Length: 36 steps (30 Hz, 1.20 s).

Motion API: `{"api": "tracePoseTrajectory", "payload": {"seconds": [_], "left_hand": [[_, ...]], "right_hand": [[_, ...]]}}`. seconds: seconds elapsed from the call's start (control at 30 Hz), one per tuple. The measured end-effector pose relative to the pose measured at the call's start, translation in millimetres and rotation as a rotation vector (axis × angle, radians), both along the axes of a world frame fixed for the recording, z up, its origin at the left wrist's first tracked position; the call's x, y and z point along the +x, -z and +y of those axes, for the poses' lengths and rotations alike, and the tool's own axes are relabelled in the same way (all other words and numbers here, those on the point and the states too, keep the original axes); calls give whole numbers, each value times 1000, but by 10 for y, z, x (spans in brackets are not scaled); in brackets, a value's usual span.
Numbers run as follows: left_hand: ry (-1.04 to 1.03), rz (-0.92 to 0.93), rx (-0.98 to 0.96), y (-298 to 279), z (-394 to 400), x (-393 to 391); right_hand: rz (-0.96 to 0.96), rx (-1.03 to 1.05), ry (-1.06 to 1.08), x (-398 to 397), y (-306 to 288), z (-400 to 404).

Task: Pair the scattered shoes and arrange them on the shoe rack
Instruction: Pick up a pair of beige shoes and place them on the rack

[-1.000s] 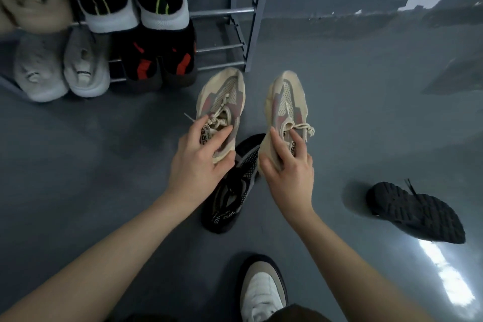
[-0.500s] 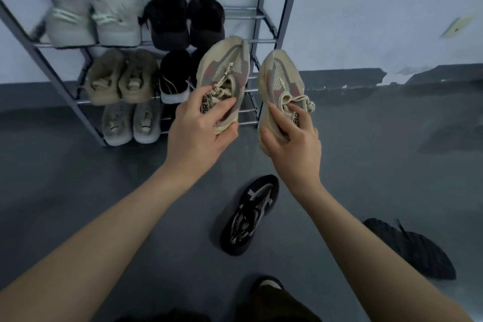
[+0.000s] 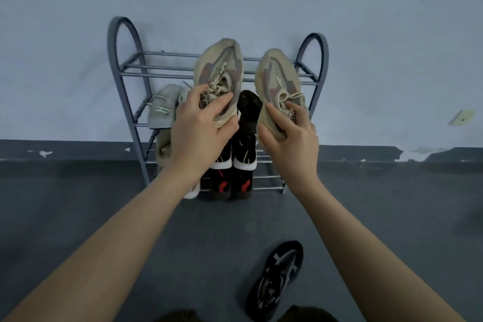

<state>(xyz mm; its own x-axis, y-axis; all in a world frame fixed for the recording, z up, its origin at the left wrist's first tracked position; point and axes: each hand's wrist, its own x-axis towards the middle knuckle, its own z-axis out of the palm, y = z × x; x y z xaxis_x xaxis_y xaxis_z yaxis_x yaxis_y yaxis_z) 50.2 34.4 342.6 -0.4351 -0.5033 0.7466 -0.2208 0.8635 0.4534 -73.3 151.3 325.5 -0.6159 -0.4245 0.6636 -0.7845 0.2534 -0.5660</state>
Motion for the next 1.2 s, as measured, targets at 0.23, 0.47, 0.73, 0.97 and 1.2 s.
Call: {"api": "tracePoseTrajectory", "payload": {"seconds": [0.23, 0.47, 0.73, 0.97, 1.2], "left_hand": [[-162, -56, -1, -217, -791, 79], [-228, -118, 96, -271, -1731, -98], [-165, -106, 199, -122, -2520, -328], [-193, -250, 149, -149, -2556, -282], [-183, -207, 175, 13, -2444, -156]], "right_hand": [[28, 28, -100, -107, -285, -930], [0, 68, -159, -327, -361, -2041], [-33, 119, -164, -486, -182, -2814], [-43, 166, -212, -508, -263, -2818], [20, 263, -161, -433, -219, -2724]]}}
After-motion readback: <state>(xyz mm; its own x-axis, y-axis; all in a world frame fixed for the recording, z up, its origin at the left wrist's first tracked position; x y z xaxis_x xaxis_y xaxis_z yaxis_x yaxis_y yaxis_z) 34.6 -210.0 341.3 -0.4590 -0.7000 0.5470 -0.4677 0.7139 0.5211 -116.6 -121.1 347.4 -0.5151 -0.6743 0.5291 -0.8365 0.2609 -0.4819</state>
